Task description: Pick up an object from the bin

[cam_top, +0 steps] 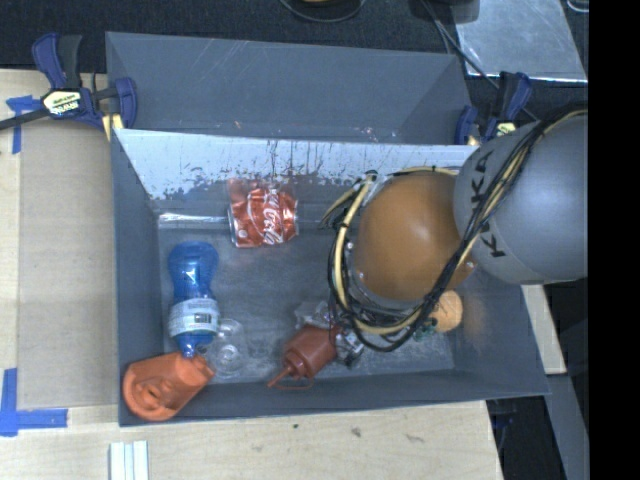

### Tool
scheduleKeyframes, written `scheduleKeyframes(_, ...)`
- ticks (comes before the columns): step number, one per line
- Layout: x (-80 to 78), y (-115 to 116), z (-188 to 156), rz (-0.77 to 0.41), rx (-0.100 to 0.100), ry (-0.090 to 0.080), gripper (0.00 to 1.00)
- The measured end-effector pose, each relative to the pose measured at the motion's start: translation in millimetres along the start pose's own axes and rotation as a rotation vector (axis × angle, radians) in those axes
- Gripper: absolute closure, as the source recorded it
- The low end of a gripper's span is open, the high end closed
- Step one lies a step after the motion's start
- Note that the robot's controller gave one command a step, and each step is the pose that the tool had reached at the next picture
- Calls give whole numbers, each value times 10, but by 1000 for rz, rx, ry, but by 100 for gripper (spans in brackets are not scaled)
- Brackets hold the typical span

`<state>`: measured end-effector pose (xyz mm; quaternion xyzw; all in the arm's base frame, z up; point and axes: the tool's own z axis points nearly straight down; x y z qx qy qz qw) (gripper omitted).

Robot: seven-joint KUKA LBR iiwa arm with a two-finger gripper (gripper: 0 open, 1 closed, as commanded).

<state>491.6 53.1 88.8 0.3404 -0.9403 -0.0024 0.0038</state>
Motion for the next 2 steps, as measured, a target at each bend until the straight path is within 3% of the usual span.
scheduleKeyframes(2,-17,-13,-394,1,5,-8,100)
